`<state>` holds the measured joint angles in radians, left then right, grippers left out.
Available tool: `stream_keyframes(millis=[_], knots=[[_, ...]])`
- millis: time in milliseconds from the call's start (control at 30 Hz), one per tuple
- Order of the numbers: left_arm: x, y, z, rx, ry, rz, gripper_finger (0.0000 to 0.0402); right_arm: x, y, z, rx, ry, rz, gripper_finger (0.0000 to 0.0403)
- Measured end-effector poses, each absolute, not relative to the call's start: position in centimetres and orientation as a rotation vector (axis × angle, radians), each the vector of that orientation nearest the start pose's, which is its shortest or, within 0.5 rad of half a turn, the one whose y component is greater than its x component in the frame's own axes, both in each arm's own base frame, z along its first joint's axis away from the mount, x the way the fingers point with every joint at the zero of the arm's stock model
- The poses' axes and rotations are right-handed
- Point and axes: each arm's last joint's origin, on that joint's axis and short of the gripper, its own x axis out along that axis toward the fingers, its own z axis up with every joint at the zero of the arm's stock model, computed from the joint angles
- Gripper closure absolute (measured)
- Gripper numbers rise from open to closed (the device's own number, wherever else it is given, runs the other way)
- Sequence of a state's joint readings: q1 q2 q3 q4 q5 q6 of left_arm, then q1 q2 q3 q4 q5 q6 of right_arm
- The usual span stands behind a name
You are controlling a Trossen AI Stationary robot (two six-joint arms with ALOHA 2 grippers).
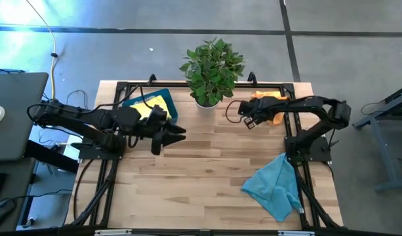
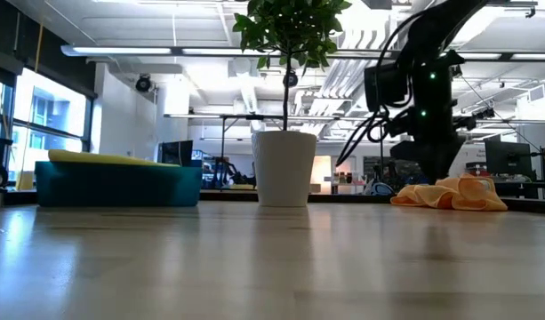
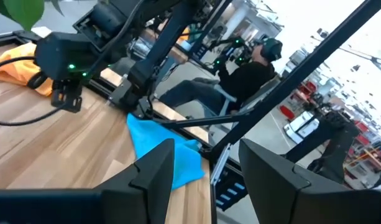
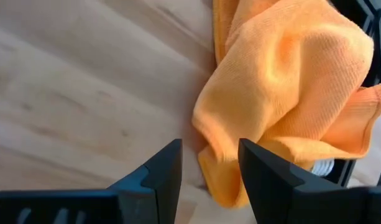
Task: Fold microfiber towels
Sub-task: Fold the orange towel
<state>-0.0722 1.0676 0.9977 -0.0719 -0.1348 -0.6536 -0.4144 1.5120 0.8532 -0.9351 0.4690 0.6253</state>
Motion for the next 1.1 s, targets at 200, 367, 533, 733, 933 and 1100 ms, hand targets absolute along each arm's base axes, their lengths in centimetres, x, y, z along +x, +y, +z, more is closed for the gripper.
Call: stream_keyframes(millis=[200, 367, 533, 733, 933, 1100], knots=[[23.6, -1.9, 36.4, -0.657, 0.106, 0.123, 0.0232, 20.4, -11.5, 16.7, 0.412, 1.396, -1.167, 0.0254], [23.5, -2.3, 36.4, -0.652, 0.1, 0.137, 0.0232, 20.7, -11.7, 15.4, 0.364, 1.486, -1.134, 0.0254], [23.5, -2.6, 36.4, -0.649, 0.093, 0.157, 0.0232, 20.7, -12.2, 14.3, 0.286, 1.56, -1.14, 0.0254], [23.4, -2.8, 36.4, -0.649, 0.089, 0.166, 0.0232, 20.5, -12.7, 13.7, 0.263, 1.596, -1.153, 0.0266], [23.4, -2.8, 36.4, -0.672, 0.087, 0.168, 0.0232, 20.4, -12.9, 13.6, 0.242, 1.623, -1.125, 0.0337], [23.4, -2.8, 36.4, -0.672, 0.087, 0.168, 0.0232, 20.5, -12.8, 13.6, 0.237, 1.639, -1.088, 0.0396]])
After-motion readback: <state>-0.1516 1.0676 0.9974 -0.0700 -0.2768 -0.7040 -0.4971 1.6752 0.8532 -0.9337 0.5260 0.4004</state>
